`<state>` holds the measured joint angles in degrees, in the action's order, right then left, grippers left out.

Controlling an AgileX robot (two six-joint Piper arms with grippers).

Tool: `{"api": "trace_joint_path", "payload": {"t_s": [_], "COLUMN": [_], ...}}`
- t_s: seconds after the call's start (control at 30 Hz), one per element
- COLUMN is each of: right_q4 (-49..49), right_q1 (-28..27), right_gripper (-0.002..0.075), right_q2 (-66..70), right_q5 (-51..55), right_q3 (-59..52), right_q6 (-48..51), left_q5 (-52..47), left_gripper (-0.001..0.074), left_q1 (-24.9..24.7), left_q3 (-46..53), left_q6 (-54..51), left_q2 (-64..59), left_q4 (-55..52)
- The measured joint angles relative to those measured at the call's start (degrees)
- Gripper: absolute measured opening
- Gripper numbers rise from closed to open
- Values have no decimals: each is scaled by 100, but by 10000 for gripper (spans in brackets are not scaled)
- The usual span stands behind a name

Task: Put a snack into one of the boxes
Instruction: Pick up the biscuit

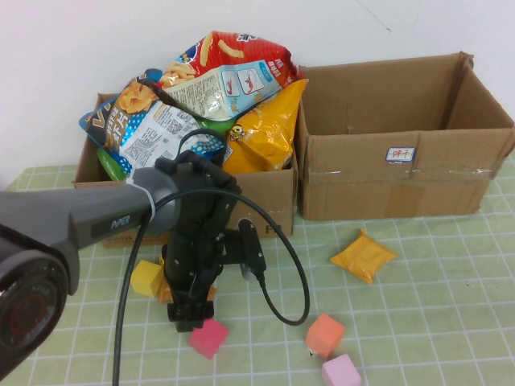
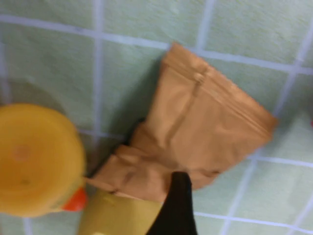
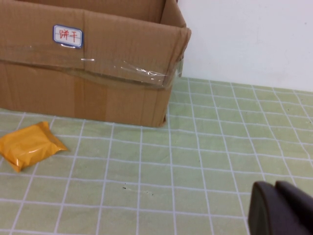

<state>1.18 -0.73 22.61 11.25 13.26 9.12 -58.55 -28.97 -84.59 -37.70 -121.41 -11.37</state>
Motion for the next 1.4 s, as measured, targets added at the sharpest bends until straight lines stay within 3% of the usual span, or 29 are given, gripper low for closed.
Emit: {"api": "trace_joint_path", "payload": {"t_s": [0.23, 0.6, 1.4], "right_q4": [-5, -14, -14], "right_q1": [0, 0, 0], "right_gripper": [-2, -2, -2], "right_q2": [0, 0, 0], "right_q5": [-13, -13, -13], "right_q3": [0, 0, 0], "right_q6": [0, 23, 23], "left_q5": [525, 744, 687], "left_gripper": [585, 579, 265], "left_q1": [0, 0, 275], "left_q3": [0, 0, 0], "left_q6": [-98, -1012, -818], "left_q2": [0, -158, -284], "left_q4": [-352, -60, 133]}}
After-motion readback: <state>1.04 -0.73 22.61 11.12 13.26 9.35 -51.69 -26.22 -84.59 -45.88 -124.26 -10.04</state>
